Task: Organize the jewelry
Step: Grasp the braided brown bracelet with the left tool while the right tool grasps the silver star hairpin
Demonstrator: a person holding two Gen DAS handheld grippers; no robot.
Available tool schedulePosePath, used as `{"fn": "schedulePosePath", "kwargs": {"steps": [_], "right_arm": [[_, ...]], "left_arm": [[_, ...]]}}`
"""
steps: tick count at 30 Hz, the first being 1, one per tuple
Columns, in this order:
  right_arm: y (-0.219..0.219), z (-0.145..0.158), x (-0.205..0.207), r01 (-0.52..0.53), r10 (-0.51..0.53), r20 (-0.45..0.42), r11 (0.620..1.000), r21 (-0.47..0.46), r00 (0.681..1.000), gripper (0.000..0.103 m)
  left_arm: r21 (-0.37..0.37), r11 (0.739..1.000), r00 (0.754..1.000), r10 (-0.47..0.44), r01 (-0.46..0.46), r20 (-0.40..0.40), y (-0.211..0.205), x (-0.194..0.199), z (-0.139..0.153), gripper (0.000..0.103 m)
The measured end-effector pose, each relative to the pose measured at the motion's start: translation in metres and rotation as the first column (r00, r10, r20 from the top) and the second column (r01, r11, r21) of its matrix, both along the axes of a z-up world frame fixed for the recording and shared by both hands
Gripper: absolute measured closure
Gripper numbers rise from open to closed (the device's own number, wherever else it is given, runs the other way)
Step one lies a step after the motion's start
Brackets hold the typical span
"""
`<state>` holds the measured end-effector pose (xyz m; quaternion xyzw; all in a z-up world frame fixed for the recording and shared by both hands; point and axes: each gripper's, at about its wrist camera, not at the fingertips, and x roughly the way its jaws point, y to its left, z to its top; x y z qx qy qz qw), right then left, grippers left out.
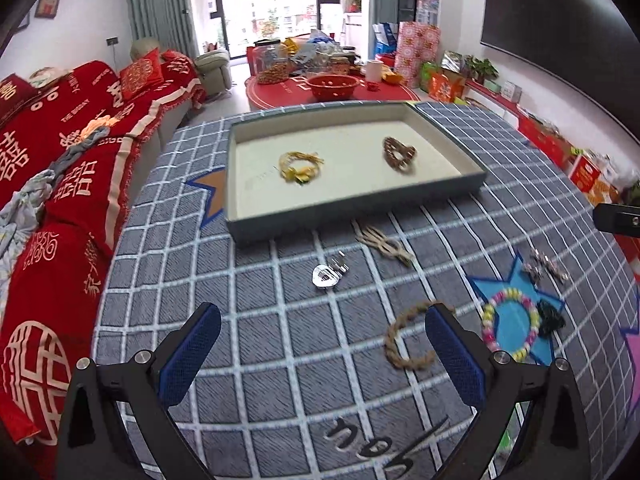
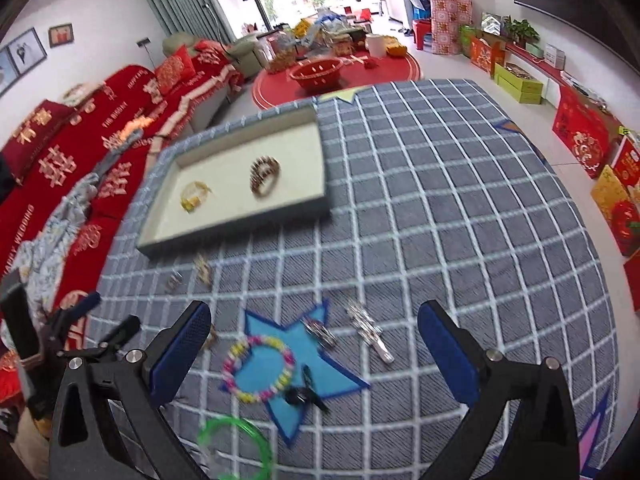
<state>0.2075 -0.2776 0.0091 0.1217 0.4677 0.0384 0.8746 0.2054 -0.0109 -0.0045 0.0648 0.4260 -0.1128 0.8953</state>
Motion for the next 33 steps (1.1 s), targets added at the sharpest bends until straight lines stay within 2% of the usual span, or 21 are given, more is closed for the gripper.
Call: {"fn": "schedulePosePath", "kwargs": {"steps": [5, 14, 21, 25, 27, 33], "right_arm": [[-0.015, -0.019, -0.015, 0.020, -0.022, -0.042, 0.999, -0.034, 0.999, 0.000], [-0.038, -0.045, -0.021, 0.046, -0.052, -0.084, 0.996, -0.076, 0.995, 0.001], [-0.034, -0.063, -0.014, 0.001, -0.018, -0.119, 0.990, -0.140, 0.993, 0.012], [-0.029, -0.068, -0.009, -0.025, 0.005, -0.125, 0.987, -0.156, 0.992, 0.015], [-0.024, -0.072, -0.005, -0.041, 0.018, -0.131, 0.985, -0.168, 0.991, 0.019], [-0.003, -0.076, 0.004, -0.101, 0.070, -0.128, 0.963, -0.250, 0.989, 0.022]], "left_arm": [[0.018, 0.999, 0.999, -0.038, 0.039, -0.035, -0.013, -0.011, -0.013, 0.000], [0.069, 0.994, 0.996, -0.076, 0.079, -0.048, -0.033, -0.010, -0.028, 0.000], [0.098, 0.989, 0.992, -0.105, 0.111, -0.068, -0.043, -0.004, -0.041, 0.000], [0.087, 0.990, 0.991, -0.107, 0.114, -0.080, -0.045, 0.000, -0.045, 0.000], [0.079, 0.990, 0.991, -0.107, 0.114, -0.084, -0.045, 0.001, -0.045, 0.000], [0.045, 0.990, 0.987, -0.132, 0.137, -0.093, -0.049, 0.004, -0.045, 0.002]]}}
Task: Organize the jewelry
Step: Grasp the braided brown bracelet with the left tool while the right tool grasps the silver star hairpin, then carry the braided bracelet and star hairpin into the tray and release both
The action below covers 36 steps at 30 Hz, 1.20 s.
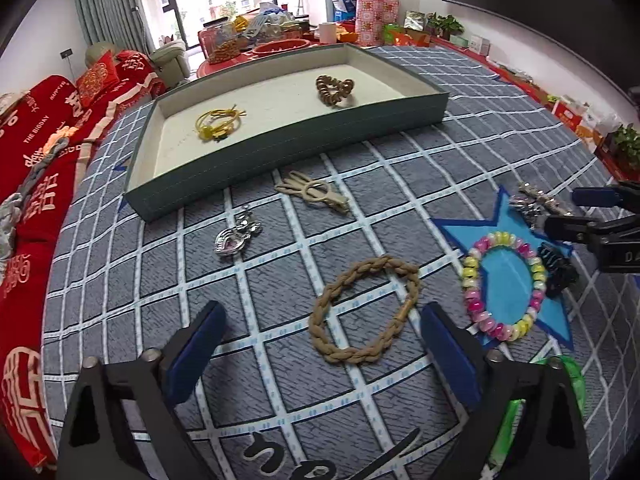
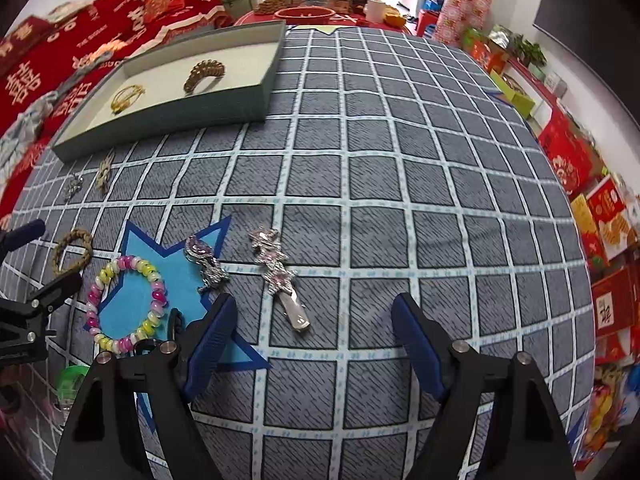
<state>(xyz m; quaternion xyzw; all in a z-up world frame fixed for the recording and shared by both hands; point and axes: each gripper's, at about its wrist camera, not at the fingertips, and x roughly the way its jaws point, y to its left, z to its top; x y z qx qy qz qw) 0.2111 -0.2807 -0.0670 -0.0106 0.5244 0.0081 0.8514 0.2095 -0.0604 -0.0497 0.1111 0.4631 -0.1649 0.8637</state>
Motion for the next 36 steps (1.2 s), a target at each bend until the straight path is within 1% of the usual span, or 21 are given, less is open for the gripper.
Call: {"fn": "schedulePosePath", "kwargs": {"steps": [2, 3, 4, 5, 7, 9, 10, 11, 12, 13, 14, 15, 20, 25, 30, 36], "right_arm": [[0.006, 0.001, 0.003, -0.014, 0.014, -0.001, 1.000, -0.002, 1.000, 0.024], [0.009, 0.002, 0.004, -0.021, 0.021, 0.000, 1.000, -0.004, 1.000, 0.027], [0.012, 0.002, 0.005, -0.026, 0.026, 0.001, 1.000, -0.004, 1.000, 0.028], [0.014, 0.003, 0.006, -0.032, 0.032, 0.001, 0.999, -0.003, 0.999, 0.031], [0.016, 0.004, 0.006, -0.043, 0.043, 0.001, 0.999, 0.000, 0.999, 0.038], [0.019, 0.006, 0.006, -0.053, 0.053, 0.000, 0.999, 0.001, 0.999, 0.050], [0.019, 0.006, 0.005, -0.054, 0.054, 0.000, 0.999, 0.002, 0.999, 0.053], [0.020, 0.006, 0.005, -0.053, 0.053, 0.000, 0.999, 0.004, 0.999, 0.060], [0.019, 0.006, 0.006, -0.052, 0.052, -0.001, 0.999, 0.007, 0.999, 0.068], [0.019, 0.007, 0.007, -0.051, 0.051, -0.001, 0.999, 0.008, 0.999, 0.072], [0.019, 0.007, 0.006, -0.048, 0.048, -0.002, 0.999, 0.009, 0.999, 0.080], [0.019, 0.007, 0.006, -0.046, 0.046, -0.002, 0.999, 0.014, 0.999, 0.085], [0.014, 0.007, 0.002, -0.026, 0.026, 0.005, 0.999, 0.020, 1.000, 0.085], [0.000, 0.013, -0.005, 0.015, -0.017, 0.018, 0.997, 0.080, 1.000, 0.085], [-0.007, 0.025, -0.010, 0.030, -0.034, 0.039, 0.992, 0.120, 0.999, 0.085], [-0.002, 0.042, -0.011, 0.019, -0.029, 0.069, 0.988, 0.152, 0.997, 0.085]], "left_arm": [[-0.003, 1.000, 1.000, -0.006, 0.006, -0.005, -0.004, 0.000, 0.000, 0.004], [-0.009, 1.000, 1.000, -0.014, 0.014, -0.004, -0.005, 0.000, 0.001, 0.011], [-0.030, 0.999, 0.999, -0.029, 0.029, -0.013, -0.006, -0.001, 0.002, 0.016], [-0.040, 0.999, 0.999, -0.035, 0.034, -0.020, -0.007, -0.001, 0.002, 0.021], [-0.038, 0.998, 0.999, -0.049, 0.049, -0.019, -0.011, -0.002, 0.004, 0.029], [-0.039, 0.997, 0.997, -0.072, 0.072, -0.015, -0.014, -0.004, 0.006, 0.046], [-0.041, 0.996, 0.996, -0.085, 0.085, -0.013, -0.016, -0.006, 0.006, 0.053], [-0.042, 0.995, 0.996, -0.092, 0.092, -0.012, -0.017, -0.006, 0.007, 0.064], [-0.040, 0.995, 0.995, -0.095, 0.095, -0.011, -0.018, -0.007, 0.007, 0.074], [-0.039, 0.995, 0.995, -0.098, 0.097, -0.010, -0.018, -0.007, 0.007, 0.079], [-0.041, 0.994, 0.995, -0.098, 0.097, -0.010, -0.018, -0.007, 0.007, 0.079], [-0.047, 0.994, 0.995, -0.095, 0.095, -0.012, -0.017, -0.007, 0.007, 0.079], [-0.098, 0.993, 0.997, -0.073, 0.070, -0.027, -0.009, -0.005, 0.010, 0.079], [-0.151, 0.987, 0.998, -0.054, 0.050, -0.023, 0.003, -0.006, 0.019, 0.079], [-0.180, 0.983, 0.999, -0.047, 0.046, -0.004, 0.010, -0.008, 0.032, 0.079], [-0.196, 0.980, 0.999, -0.039, 0.041, 0.016, 0.018, -0.009, 0.045, 0.079]]}}
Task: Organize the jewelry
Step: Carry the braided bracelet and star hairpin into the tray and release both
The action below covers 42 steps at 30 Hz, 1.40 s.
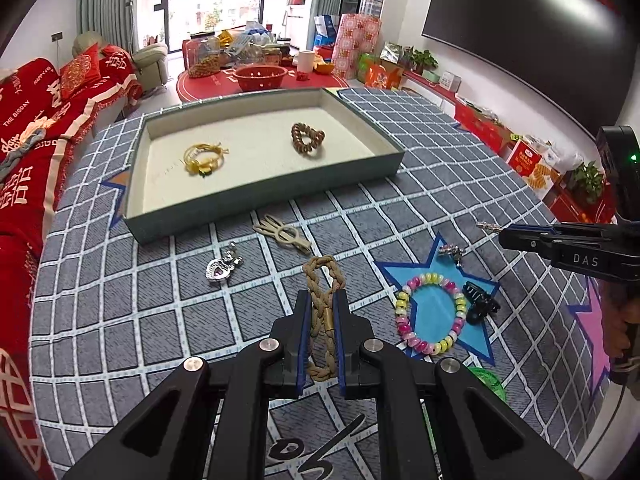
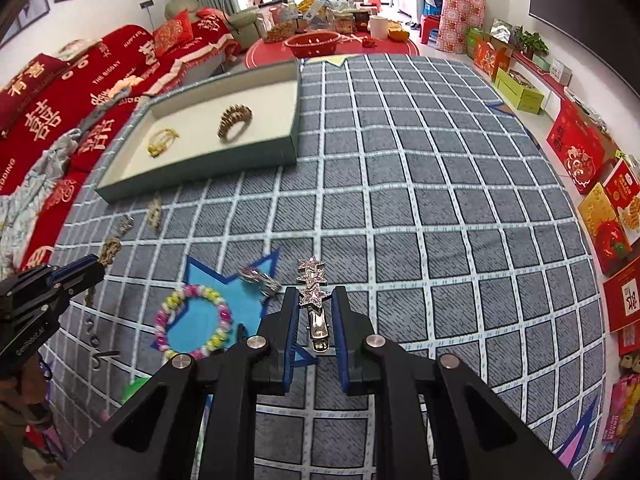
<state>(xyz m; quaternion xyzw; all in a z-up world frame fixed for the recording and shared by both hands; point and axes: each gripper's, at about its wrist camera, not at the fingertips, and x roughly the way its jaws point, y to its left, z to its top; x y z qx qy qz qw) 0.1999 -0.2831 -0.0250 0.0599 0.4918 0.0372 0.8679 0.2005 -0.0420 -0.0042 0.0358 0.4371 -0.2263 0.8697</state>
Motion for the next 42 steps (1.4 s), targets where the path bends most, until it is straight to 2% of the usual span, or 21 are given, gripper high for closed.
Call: {"fn": "schedulePosePath", "kwargs": {"steps": [10, 17, 25, 29, 35, 42], "right_arm": [[0.018, 0.037, 0.012, -0.043, 0.038, 0.074, 0.997, 0.063, 0.997, 0.085], [0.038, 0.062, 0.037, -0.084, 0.076, 0.112, 0.995, 0.062, 0.991, 0.085], [0.058, 0.085, 0.081, -0.117, 0.106, 0.145, 0.991, 0.064, 0.984, 0.085], [0.065, 0.094, 0.112, -0.123, 0.114, 0.156, 0.991, 0.049, 0.981, 0.085], [0.068, 0.087, 0.156, -0.105, 0.095, 0.148, 0.993, 0.059, 0.984, 0.085], [0.066, 0.053, 0.197, -0.063, 0.058, 0.118, 0.997, 0.041, 0.991, 0.085]], "left_arm": [[-0.047, 0.998, 0.998, 0.053, -0.052, 0.024, 0.021, 0.010, 0.022, 0.079], [-0.052, 0.995, 0.995, 0.087, -0.084, 0.058, 0.036, 0.029, 0.044, 0.079], [-0.082, 0.988, 0.988, 0.138, -0.132, 0.065, 0.047, 0.075, 0.067, 0.079], [-0.062, 0.987, 0.985, 0.154, -0.149, 0.079, 0.040, 0.104, 0.074, 0.079], [-0.014, 0.986, 0.983, 0.165, -0.164, 0.086, 0.024, 0.152, 0.063, 0.079], [0.006, 0.984, 0.983, 0.179, -0.179, 0.029, 0.005, 0.197, 0.023, 0.079]]}}
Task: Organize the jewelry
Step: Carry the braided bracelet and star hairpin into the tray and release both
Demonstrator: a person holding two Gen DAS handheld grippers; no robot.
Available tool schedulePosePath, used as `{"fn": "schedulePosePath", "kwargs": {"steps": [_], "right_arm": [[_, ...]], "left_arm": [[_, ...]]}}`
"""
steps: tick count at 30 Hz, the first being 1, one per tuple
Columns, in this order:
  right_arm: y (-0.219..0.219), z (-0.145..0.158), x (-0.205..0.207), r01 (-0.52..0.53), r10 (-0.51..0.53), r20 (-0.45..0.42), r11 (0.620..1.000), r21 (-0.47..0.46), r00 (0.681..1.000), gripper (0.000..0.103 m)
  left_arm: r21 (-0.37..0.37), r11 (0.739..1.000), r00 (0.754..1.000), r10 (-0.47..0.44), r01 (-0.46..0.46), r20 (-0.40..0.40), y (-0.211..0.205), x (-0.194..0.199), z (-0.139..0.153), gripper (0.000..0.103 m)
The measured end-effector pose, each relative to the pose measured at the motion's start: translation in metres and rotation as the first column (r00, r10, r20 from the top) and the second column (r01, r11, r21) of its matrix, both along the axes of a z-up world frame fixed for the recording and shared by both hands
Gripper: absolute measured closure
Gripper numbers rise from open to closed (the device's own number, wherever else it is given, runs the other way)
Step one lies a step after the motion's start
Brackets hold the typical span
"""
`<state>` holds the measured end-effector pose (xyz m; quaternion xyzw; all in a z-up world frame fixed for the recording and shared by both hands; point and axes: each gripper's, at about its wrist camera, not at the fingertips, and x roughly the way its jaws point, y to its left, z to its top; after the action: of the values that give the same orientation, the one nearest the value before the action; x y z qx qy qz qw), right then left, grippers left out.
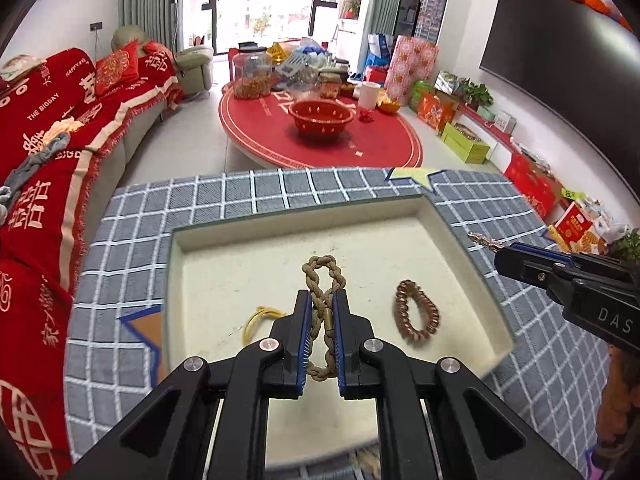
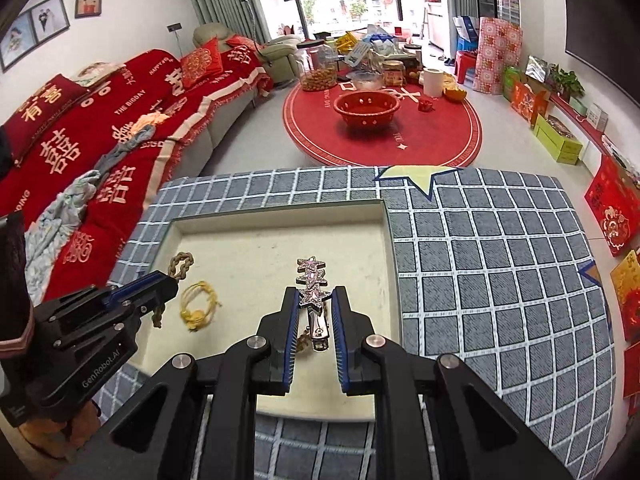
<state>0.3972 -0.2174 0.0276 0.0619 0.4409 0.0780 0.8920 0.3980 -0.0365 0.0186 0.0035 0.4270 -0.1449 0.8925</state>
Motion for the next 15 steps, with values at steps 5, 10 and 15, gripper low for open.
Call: {"fn": "schedulePosePath", "kwargs": {"steps": [5, 10, 15], "right_arm": [[0.000, -0.025, 0.013, 0.013, -0.013, -0.022, 1.000, 0.001, 1.000, 0.085], [-0.004, -0.050, 0.023, 0.031, -0.030, -0.056, 0.999, 0.019, 0.998, 0.085], [-0.006, -0.067, 0.026, 0.040, -0.038, -0.081, 0.999, 0.025, 0.996, 0.085]], "left_arm": [[0.019, 1.000, 0.999, 0.007, -0.006, -0.034, -0.010, 0.016, -0.026, 0.079], [0.055, 0.998, 0.999, 0.000, 0.002, -0.045, -0.021, 0.019, -0.041, 0.079], [0.081, 0.997, 0.999, 0.007, -0.003, -0.052, -0.026, 0.019, -0.048, 0.079]]}}
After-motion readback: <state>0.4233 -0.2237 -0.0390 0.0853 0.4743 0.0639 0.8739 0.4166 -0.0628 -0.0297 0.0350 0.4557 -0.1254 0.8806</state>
